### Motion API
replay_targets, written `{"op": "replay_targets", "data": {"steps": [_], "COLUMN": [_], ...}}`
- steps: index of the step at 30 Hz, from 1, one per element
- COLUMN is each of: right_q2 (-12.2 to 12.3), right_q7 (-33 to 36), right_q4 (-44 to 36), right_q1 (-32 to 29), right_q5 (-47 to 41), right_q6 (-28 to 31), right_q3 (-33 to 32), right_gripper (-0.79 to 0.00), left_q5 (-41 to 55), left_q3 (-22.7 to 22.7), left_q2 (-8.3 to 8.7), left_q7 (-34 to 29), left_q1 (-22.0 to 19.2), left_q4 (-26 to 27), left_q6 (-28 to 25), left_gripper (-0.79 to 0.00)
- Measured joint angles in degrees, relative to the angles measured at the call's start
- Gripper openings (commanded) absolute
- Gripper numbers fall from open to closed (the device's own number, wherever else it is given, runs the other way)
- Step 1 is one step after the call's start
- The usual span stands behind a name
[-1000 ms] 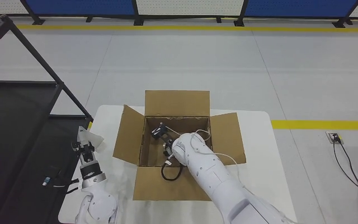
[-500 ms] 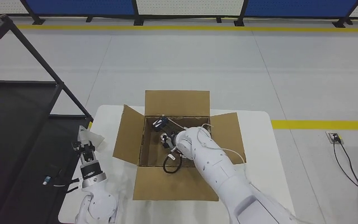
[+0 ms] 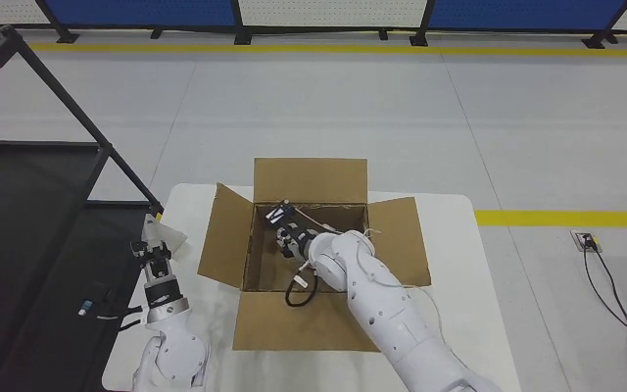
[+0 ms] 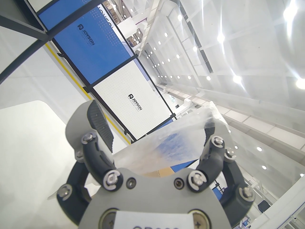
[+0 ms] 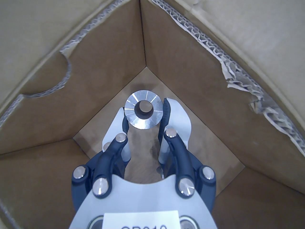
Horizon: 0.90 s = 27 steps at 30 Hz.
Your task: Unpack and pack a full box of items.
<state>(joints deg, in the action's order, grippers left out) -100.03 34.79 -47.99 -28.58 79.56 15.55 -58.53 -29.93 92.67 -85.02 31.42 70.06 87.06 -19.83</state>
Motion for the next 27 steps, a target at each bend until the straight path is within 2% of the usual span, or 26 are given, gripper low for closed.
{"op": "replay_targets", "data": {"steps": [5,8,21,27], "right_q2": [2.75,3.39,3.4,3.33], "right_q7": [7.43,9.78,9.84,7.28], "right_q4": [-21.6,-28.8,-28.95,-28.03], "right_q1": [-11.51,-15.13,-15.16,-15.05], "right_q5": [3.92,5.17,5.26,3.35], "right_q6": [0.35,0.68,0.45,0.06], "right_q3": [-4.32,-5.3,-5.27,-4.89], "right_gripper": [-0.785,-0.785,-0.785,-0.785], "left_q5": [0.29,0.37,1.08,0.92], "left_q3": [0.12,0.24,0.77,0.51], "left_q2": [0.03,0.05,0.14,0.15], "left_q7": [-0.36,-0.48,-0.86,-1.37], "left_q1": [-0.4,-0.65,-1.4,-1.69], "left_q4": [-0.35,-0.54,-1.76,-2.29], "left_q6": [-0.02,-0.01,-0.31,-0.16], "left_gripper": [0.0,0.0,0.0,0.0]}}
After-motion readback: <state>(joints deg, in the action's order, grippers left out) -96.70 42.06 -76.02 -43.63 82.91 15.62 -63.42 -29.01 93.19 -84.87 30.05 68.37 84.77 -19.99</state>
